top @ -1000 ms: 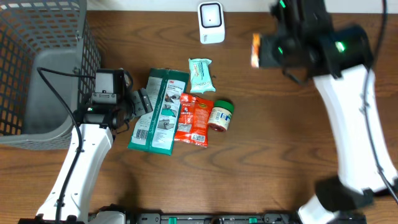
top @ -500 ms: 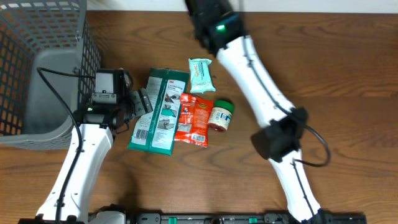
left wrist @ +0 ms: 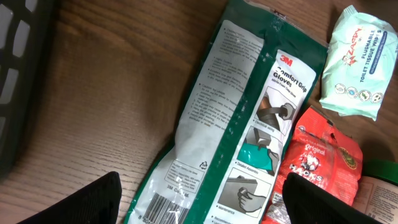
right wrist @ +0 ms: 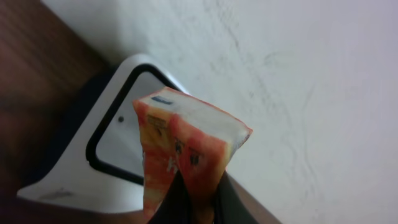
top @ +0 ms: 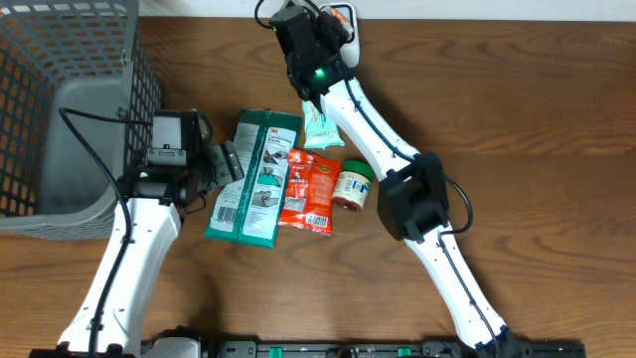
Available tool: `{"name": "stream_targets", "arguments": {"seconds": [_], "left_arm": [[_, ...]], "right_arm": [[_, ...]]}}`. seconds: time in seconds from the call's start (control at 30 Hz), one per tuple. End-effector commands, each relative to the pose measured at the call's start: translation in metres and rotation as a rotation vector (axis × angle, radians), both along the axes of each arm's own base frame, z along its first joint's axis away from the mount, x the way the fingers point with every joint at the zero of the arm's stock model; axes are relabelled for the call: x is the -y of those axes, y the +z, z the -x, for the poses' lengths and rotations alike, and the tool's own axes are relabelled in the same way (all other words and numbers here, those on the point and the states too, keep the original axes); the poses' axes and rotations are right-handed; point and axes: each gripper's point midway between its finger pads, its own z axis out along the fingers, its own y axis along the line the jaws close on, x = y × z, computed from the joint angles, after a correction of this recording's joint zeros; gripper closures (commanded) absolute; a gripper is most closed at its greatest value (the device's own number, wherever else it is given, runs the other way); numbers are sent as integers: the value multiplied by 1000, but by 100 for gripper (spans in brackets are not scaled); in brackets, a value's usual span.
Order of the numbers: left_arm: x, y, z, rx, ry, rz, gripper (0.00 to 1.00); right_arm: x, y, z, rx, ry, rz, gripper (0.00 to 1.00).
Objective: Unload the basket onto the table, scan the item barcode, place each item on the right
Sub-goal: 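Hold the orange box in front of the scanner window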
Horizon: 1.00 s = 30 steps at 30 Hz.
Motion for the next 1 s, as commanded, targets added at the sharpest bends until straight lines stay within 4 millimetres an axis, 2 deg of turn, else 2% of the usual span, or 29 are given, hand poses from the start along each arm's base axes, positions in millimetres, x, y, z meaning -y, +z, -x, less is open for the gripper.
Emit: {"name": "stream_targets", "arguments": {"seconds": [0.0, 0.13, 0.23, 0.5, 0.6, 0.73, 0.83, 0.97], "left_arm": [[-2, 6, -4, 14, 18, -3, 17], [-2, 6, -4, 14, 18, -3, 17], [-2, 6, -4, 14, 18, -3, 17], [-2, 6, -4, 14, 18, -3, 17], [-2, 6, -4, 14, 18, -3, 17], [-2, 6, -4, 14, 18, -3, 17], [-2, 6, -4, 14, 18, -3, 17], [-2, 6, -4, 14, 18, -3, 17]], "right_arm": [[12, 8, -10, 31, -12, 34, 99], [22, -1, -15, 6, -3, 45, 99], [32, -14, -18, -26, -8, 56, 99], [36, -54, -11, -105, 5, 107, 99], [35, -53, -12, -98, 9, 110, 99], [24, -31, -16, -45, 46, 231, 99], [8, -16, -17, -4, 92, 295, 99], [0, -23, -15, -26, 131, 298, 99]]}}
